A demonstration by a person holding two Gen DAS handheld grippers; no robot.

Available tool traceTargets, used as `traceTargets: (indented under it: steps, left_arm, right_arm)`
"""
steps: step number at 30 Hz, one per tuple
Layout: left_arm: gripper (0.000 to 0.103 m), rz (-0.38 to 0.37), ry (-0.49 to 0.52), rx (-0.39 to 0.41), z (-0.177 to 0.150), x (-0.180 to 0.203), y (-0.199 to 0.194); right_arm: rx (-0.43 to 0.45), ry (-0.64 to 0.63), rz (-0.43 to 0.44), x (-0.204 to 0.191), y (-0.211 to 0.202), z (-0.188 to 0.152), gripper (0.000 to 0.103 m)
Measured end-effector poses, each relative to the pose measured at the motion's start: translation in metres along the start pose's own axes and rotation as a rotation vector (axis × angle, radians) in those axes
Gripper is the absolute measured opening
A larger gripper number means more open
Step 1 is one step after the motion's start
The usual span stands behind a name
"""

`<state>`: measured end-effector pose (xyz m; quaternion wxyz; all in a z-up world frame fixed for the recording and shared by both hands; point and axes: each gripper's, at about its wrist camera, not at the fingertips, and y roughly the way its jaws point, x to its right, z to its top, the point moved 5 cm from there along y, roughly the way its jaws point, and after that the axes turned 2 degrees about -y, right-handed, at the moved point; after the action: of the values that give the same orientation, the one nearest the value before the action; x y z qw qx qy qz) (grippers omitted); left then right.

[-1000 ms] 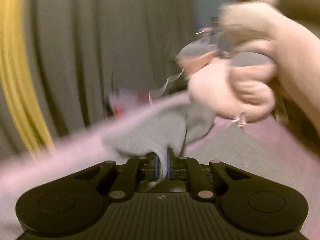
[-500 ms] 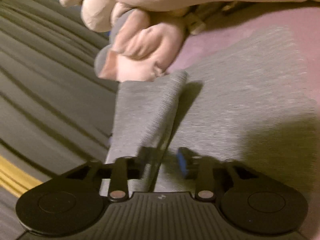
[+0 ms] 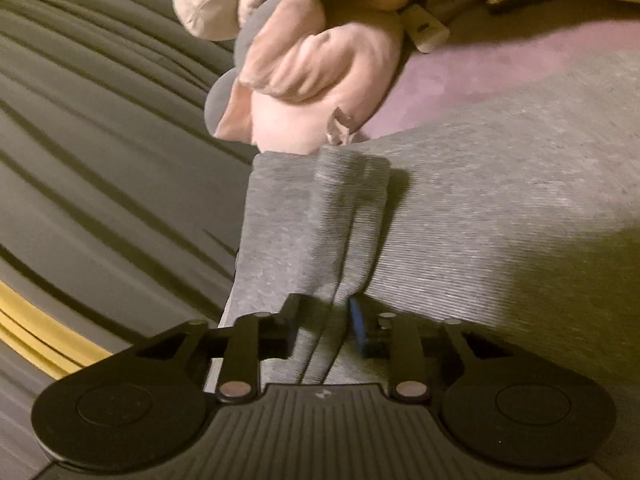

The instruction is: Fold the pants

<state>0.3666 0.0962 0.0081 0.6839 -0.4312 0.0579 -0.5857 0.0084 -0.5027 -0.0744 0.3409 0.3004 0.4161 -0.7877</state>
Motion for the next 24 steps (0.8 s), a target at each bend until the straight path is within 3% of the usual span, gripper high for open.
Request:
traceTargets:
  steps: [1,4,6,8,9,10,11,12,15,18,24]
  left_arm:
    - [0.103,0.015,-0.026,-0.009,0.004,-0.001,0.009]
    - [0.097,0.058,-0.047,-0.047,0.008,-0.004,0.038]
    - [0.063,0.101,-0.010,-0.076,0.007,-0.003,0.054]
    - [0.058,0.124,0.022,-0.103,0.003,-0.002,0.064]
    - [0.057,0.122,0.033,-0.128,-0.001,-0.002,0.070]
    - [0.050,0.112,0.045,-0.164,-0.005,-0.002,0.075]
    - [0.030,0.114,0.058,-0.170,-0.006,-0.002,0.073]
    - [0.026,0.127,0.080,-0.158,-0.008,-0.001,0.071]
    - [0.017,0.079,0.068,-0.121,-0.008,-0.001,0.052]
    - [0.014,0.033,0.049,-0.089,-0.004,-0.001,0.025]
    - [0.013,-0.100,0.017,-0.009,-0.001,-0.008,-0.072]
  right_arm:
    - [-0.004,-0.014,0.006,-0.002,0.001,0.001,0.038]
    - [-0.011,-0.053,0.001,-0.006,0.004,0.001,0.041]
    - [-0.004,-0.082,-0.006,-0.008,0.005,0.000,0.041]
    - [0.003,-0.110,-0.022,-0.009,0.006,-0.001,0.035]
    - [0.003,-0.119,-0.033,-0.009,0.007,-0.001,0.025]
    - [-0.002,-0.118,-0.045,-0.007,0.008,-0.001,0.012]
    - [-0.010,-0.101,-0.043,-0.004,0.009,-0.001,0.009]
    - [-0.010,-0.077,-0.029,-0.001,0.009,-0.001,0.007]
    - [-0.019,-0.025,0.010,0.003,0.009,0.004,0.005]
    - [-0.020,-0.001,0.048,0.002,0.006,0.007,0.005]
    - [0.007,-0.050,0.113,-0.021,-0.031,0.032,0.005]
